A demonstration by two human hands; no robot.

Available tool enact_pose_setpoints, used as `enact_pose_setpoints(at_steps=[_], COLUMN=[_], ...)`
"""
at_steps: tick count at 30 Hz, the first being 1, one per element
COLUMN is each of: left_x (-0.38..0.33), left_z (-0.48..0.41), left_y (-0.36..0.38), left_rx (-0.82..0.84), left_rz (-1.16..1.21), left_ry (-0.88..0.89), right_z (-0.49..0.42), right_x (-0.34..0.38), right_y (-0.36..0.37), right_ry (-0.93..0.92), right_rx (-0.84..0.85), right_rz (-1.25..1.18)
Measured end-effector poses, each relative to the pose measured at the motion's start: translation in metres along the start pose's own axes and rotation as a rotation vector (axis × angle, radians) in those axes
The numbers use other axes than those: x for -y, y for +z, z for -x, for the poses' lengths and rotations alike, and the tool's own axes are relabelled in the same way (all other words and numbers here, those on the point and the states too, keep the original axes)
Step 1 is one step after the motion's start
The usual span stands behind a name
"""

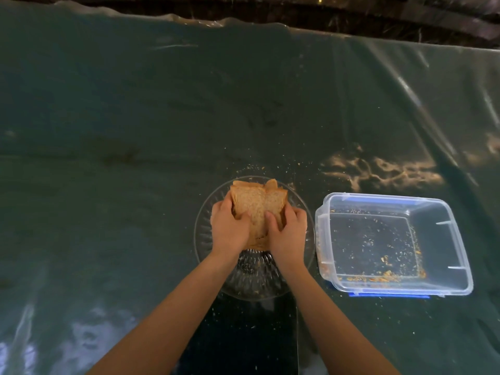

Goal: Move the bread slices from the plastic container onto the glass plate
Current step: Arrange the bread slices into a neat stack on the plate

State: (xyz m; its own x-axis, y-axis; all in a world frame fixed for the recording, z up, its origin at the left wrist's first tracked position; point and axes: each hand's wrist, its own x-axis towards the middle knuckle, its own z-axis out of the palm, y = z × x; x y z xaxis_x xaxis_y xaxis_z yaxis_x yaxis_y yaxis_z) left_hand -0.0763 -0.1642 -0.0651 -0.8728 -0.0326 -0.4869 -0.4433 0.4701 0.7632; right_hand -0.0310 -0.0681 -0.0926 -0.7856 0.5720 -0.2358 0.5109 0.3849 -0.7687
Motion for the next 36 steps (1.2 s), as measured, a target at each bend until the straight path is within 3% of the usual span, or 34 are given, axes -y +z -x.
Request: enact_pose_setpoints(at_steps=[14, 22, 27, 36], left_x=[0.001, 0.005, 0.007, 0.015], left_z=[-0.006, 0.014, 0.023, 0.030], left_y=[0.001, 0.005, 0.003, 0.002], left_rx=[0.011, -0.128, -0.135, -0.071], left_rz=[-0.092, -0.156, -0.134, -0.251], left_ry=[-0.075, 0.113, 0.173, 0.120], right_z=[-0.006, 0.010, 0.017, 0.023], right_x=[0.001, 0.000, -0.001, -0.007], right_y=[0.002, 0.002, -0.003, -0.001], right_ry=[0.036, -0.065, -0.018, 0.048], right_rx=[0.058, -0.077, -0.091, -0.047], right_rz=[0.073, 0.042, -0.061, -0.005])
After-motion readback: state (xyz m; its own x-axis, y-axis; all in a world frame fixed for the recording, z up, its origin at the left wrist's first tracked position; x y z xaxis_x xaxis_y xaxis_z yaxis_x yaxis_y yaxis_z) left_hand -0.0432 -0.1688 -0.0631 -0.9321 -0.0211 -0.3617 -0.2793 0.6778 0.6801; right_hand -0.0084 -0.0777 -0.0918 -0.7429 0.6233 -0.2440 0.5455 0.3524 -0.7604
